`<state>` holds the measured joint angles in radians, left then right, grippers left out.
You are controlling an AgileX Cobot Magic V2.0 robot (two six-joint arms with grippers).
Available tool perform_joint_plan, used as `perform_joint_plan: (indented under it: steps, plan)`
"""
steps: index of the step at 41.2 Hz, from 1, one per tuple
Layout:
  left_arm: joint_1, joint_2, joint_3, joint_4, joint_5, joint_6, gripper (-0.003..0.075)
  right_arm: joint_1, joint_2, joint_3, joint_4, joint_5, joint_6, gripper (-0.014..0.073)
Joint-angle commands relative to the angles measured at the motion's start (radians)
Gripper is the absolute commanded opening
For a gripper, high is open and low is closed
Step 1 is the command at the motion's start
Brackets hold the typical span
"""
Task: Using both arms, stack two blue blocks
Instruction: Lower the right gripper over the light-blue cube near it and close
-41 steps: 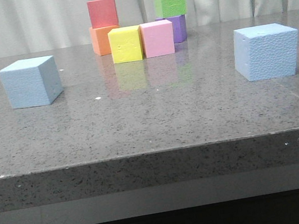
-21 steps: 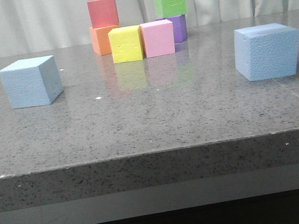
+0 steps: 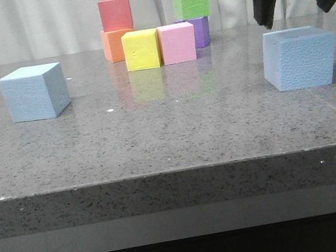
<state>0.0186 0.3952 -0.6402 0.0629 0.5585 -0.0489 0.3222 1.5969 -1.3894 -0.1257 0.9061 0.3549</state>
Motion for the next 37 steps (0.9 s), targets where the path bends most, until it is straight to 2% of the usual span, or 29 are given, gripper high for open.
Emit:
perform_joint_plan:
  steps: [1,20,22,29,37]
  plan:
    - [-0.001,0.015,-0.026,0.002,-0.081,-0.007,0.0311,-0.006,-0.017,-0.036,-0.026,-0.053,0.013,0.0603]
    - [-0.001,0.015,-0.026,0.002,-0.081,-0.007,0.0311,-0.012,0.078,-0.036,-0.008,-0.052,0.058,0.0600]
    - [-0.001,0.015,-0.026,0.002,-0.081,-0.007,0.0311,-0.012,0.078,-0.036,-0.005,-0.048,0.058,0.0584]
    - [-0.001,0.015,-0.026,0.002,-0.079,-0.007,0.0311,-0.012,0.078,-0.036,-0.005,-0.045,0.058,0.0441]
    - [-0.001,0.015,-0.026,0.002,-0.079,-0.007,0.0311,-0.012,0.078,-0.036,-0.006,-0.014,0.058,0.0414]
